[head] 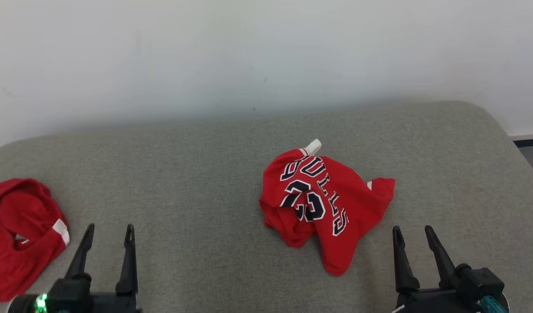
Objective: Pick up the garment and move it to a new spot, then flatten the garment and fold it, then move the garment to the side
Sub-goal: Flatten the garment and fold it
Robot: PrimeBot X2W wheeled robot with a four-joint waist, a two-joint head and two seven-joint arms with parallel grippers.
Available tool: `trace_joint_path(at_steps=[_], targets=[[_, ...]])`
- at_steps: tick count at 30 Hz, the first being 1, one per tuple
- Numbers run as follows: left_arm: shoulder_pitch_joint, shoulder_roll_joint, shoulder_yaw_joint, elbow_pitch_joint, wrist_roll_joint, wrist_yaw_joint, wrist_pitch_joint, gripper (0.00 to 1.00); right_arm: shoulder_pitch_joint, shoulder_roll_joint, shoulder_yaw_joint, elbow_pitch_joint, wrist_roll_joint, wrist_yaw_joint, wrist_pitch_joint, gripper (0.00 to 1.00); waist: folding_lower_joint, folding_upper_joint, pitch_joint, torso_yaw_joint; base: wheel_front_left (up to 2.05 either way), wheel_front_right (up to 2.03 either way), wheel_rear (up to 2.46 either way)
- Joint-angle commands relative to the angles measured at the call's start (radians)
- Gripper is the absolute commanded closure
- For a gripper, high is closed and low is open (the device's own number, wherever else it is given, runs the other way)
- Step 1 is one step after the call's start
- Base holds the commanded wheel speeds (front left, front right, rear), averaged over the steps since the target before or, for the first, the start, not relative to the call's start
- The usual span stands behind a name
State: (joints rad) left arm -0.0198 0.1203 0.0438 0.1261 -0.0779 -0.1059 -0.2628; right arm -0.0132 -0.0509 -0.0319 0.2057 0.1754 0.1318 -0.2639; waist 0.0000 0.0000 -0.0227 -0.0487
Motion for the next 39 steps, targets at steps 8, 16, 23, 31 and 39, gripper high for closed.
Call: trace_joint_path(at_steps=[8,16,23,31,39], targets=[[-0.26,0.109,-0.095,0.103,-0.043,-0.025,0.051,0.0,-0.047,0.002,0.019,0.001,0.044,-0.002,-0.001,0.0,0.0,0.0,0.097,-0.163,0.0,0.0,0.0],[-0.502,0.242,-0.338,0.189,-0.187,-0.023,0.153,0.0,-0.089,0.002,0.033,0.01,0.102,-0.002,-0.001,0.0,0.0,0.0,0.168,-0.272,0.0,0.0,0.0],[-0.631,0.315,-0.567,0.275,-0.374,-0.023,0.232,0.0,-0.112,0.002,0.057,0.014,0.134,-0.002,-0.001,0.0,0.0,0.0,0.205,-0.325,0.0,0.0,0.0],[-0.705,0.378,-0.733,0.379,-0.513,-0.023,0.264,0.0,-0.125,0.002,0.064,0.016,0.158,-0.002,-0.001,0.0,0.0,0.0,0.232,-0.356,0.0,0.0,0.0],[-0.739,0.377,-0.835,0.488,-0.627,-0.023,0.267,1.0,-0.125,0.002,0.049,0.013,0.156,-0.002,-0.001,0.0,0.0,0.0,0.242,-0.36,0.0,0.0,0.0]])
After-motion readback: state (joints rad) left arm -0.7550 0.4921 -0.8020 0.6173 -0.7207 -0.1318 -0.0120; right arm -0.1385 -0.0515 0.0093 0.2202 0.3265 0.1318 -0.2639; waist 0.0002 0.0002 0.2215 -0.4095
